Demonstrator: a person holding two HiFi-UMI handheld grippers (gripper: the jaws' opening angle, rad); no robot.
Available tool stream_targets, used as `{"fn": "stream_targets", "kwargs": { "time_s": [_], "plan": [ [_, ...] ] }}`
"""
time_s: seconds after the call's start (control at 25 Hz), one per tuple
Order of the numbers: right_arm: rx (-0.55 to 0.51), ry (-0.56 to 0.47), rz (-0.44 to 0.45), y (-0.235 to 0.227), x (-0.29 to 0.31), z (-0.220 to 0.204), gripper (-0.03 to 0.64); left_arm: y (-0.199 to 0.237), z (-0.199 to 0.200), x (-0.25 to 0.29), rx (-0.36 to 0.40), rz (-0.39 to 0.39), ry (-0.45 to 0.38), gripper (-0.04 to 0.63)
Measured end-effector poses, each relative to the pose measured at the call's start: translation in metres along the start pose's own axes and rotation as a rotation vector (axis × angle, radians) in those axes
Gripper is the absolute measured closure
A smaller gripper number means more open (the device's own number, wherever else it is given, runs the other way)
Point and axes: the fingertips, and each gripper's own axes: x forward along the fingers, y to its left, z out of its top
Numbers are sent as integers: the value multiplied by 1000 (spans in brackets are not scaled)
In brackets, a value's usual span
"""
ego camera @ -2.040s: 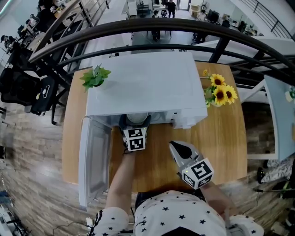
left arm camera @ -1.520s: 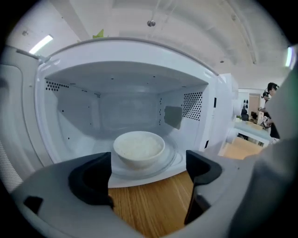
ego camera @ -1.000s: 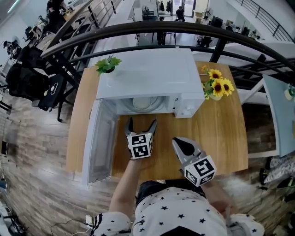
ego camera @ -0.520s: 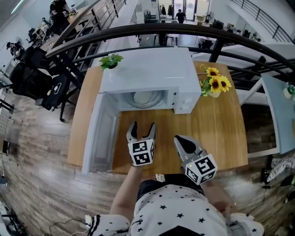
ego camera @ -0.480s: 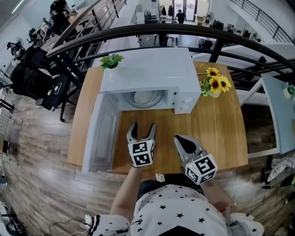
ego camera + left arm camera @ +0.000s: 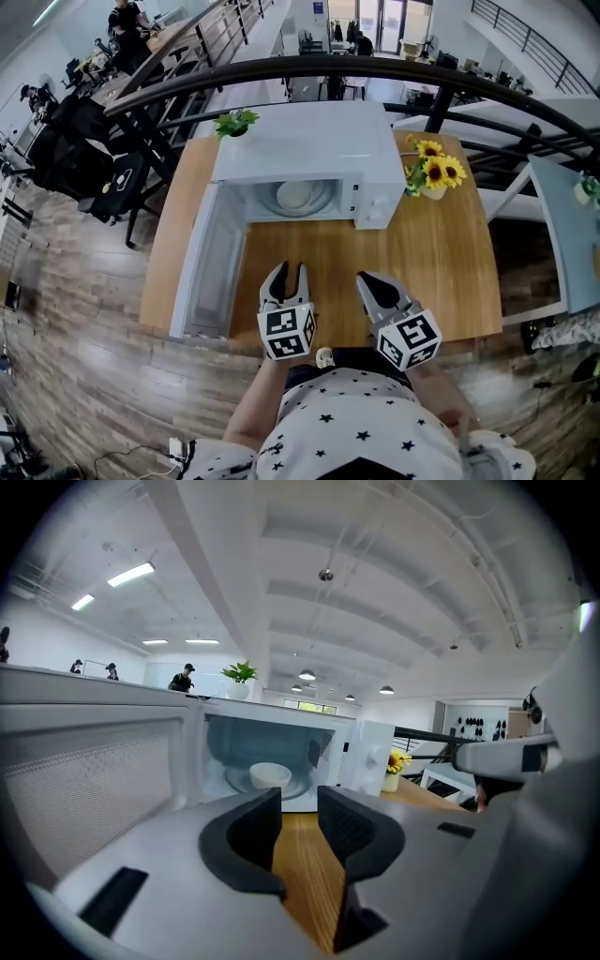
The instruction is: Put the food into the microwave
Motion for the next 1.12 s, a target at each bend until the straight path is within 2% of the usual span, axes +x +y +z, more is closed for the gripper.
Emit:
{"fn": "stream_targets", "kwargs": {
  "time_s": [0.16,0.32,0.6,1.12],
  "plan": [
    [-2,-9,-14,-1,-4,1,612,-3,7,-17,25,-7,-26,547],
    [3,-21,-23,0,-7,3,612,-7,10,-31,47,-27,-34,573],
    [4,-36,-25,3,-10,4,611,-9,6,-44,36,-67,-16,589],
    [-10,-33,-31,5,-4,2,612,-10,11,-44,37,-84,-21,591]
  ]
}}
